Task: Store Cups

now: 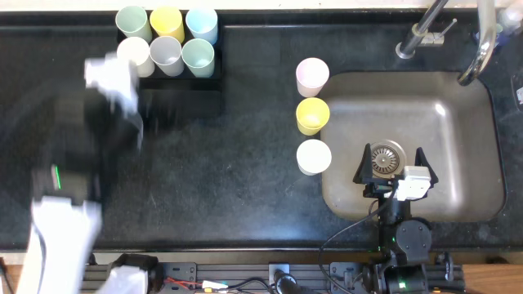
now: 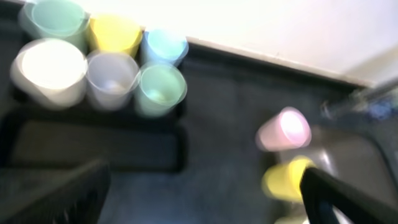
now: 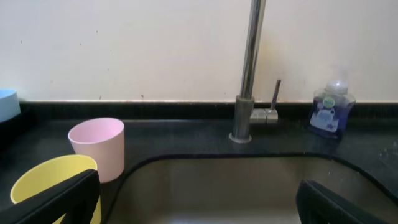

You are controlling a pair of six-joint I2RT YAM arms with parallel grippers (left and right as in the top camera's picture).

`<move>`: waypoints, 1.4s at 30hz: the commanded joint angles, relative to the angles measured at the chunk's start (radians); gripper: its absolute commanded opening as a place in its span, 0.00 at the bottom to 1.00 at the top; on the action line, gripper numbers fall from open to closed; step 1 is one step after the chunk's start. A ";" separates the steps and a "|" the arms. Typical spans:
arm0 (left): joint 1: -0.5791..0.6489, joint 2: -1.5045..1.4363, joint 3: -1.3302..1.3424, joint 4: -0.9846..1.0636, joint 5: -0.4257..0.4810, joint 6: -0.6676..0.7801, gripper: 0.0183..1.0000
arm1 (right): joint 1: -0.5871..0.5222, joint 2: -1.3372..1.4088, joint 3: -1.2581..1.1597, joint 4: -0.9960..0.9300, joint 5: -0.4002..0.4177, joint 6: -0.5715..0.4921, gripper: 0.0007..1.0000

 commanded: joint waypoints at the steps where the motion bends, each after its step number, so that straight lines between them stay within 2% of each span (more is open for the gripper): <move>1: -0.141 0.488 0.605 -0.241 0.030 -0.026 1.00 | -0.002 -0.008 -0.013 0.006 -0.004 0.001 1.00; 6: -0.300 0.953 1.190 -0.454 -0.011 -0.115 1.00 | -0.002 -0.008 -0.013 0.006 -0.004 0.001 1.00; 9: -0.367 1.096 1.321 -0.536 -0.063 -0.196 1.00 | -0.002 -0.008 -0.013 0.006 -0.004 0.001 1.00; 16: -0.433 1.196 1.324 -0.573 -0.090 -0.277 1.00 | -0.002 -0.008 -0.013 0.006 -0.004 0.001 1.00; 42: -0.430 1.358 1.321 -0.588 -0.119 -0.329 1.00 | -0.002 -0.008 -0.013 0.006 -0.004 0.001 1.00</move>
